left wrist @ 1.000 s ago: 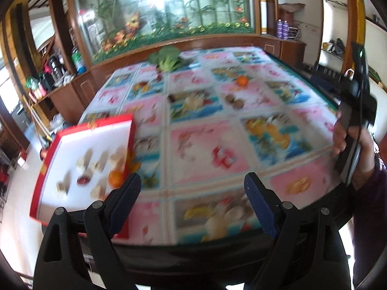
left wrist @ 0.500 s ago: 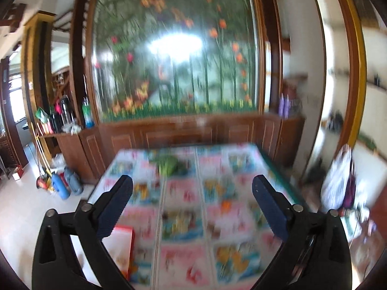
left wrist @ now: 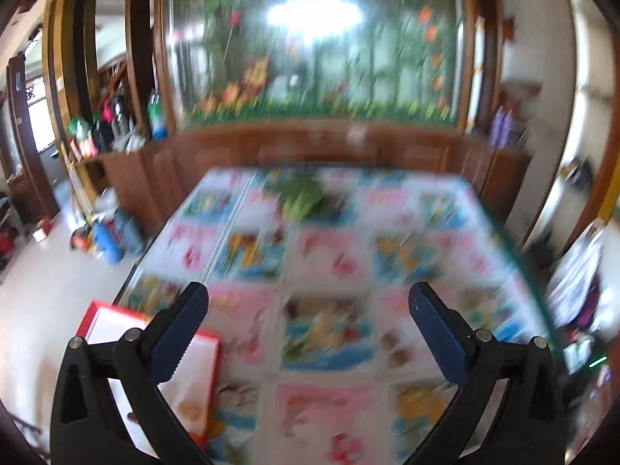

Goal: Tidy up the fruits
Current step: 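Move both open grippers back over the table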

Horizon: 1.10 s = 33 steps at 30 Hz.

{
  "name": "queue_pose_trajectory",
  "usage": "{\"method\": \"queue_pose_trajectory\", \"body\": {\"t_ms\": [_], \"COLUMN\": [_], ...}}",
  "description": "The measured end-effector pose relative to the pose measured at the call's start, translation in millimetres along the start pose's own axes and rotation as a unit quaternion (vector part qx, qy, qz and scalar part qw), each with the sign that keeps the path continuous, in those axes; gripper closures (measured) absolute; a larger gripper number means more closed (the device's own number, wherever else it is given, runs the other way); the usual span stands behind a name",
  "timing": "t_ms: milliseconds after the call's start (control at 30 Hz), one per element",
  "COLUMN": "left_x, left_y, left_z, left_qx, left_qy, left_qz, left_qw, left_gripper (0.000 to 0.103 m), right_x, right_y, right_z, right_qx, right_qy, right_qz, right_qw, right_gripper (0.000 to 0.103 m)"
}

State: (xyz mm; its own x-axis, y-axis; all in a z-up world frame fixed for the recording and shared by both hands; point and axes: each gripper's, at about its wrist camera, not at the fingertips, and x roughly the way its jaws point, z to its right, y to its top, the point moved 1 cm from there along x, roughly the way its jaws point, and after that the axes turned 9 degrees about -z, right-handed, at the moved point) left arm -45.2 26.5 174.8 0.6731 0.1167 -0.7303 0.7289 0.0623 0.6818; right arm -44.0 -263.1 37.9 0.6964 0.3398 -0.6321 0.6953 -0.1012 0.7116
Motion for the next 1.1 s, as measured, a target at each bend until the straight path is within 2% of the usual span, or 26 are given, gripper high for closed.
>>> {"method": "queue_pose_trajectory", "body": {"t_ms": [67, 167, 267, 400, 533, 567, 600, 700, 833, 933, 1100], "left_x": [30.3, 61.8, 74.4, 89.7, 113.1, 121.5, 128.9, 150.6, 164.0, 165.3, 168.2], "left_y": [-11.0, -17.3, -18.6, -21.6, -22.5, -25.0, -28.5, -40.7, -54.8, -58.2, -57.8], "left_z": [-15.2, -31.1, -33.0, -21.5, -10.3, -5.5, -1.1, 7.8, 9.9, 12.5, 22.4], "left_qx": [-0.013, -0.036, -0.033, -0.011, -0.001, 0.009, 0.021, 0.045, 0.05, 0.053, 0.068], "left_qy": [0.042, 0.04, 0.049, 0.076, 0.099, 0.113, 0.123, 0.138, 0.121, 0.101, 0.1], "left_qz": [-0.022, -0.055, -0.056, -0.049, -0.051, -0.05, -0.051, -0.069, -0.088, -0.095, -0.09], "left_qw": [0.9988, 0.997, 0.9967, 0.9958, 0.9938, 0.9923, 0.9908, 0.987, 0.9874, 0.989, 0.9885], "left_gripper": [0.0, 0.0, 0.0, 0.0, 0.0, 0.0, 0.0, 0.0, 0.0, 0.0, 0.0], "right_x": [8.1, 17.7, 29.0, 39.0, 56.1, 64.1, 73.3, 78.4, 76.0, 77.3, 88.2], "right_y": [3.5, 21.4, 52.9, 79.4, 74.5, 70.8, 72.4, 72.7, 71.8, 66.1, 53.3], "right_z": [-6.9, -16.2, -33.9, -48.3, -38.1, -33.7, -33.7, -38.2, -44.9, -56.9, -56.0], "right_qx": [-0.003, 0.011, 0.017, 0.017, 0.036, 0.04, 0.037, -0.019, -0.032, -0.081, -0.106], "right_qy": [0.015, 0.062, 0.081, 0.098, 0.13, 0.124, 0.098, 0.068, 0.1, 0.056, 0.044], "right_qz": [-0.013, -0.024, -0.031, -0.012, -0.004, -0.021, -0.057, -0.072, -0.117, -0.141, -0.212], "right_qw": [1.0, 0.998, 0.996, 0.995, 0.991, 0.991, 0.993, 0.995, 0.988, 0.985, 0.971], "right_gripper": [0.043, 0.043, 0.043, 0.043, 0.043, 0.043, 0.042, 0.042, 0.042, 0.042, 0.042]}}
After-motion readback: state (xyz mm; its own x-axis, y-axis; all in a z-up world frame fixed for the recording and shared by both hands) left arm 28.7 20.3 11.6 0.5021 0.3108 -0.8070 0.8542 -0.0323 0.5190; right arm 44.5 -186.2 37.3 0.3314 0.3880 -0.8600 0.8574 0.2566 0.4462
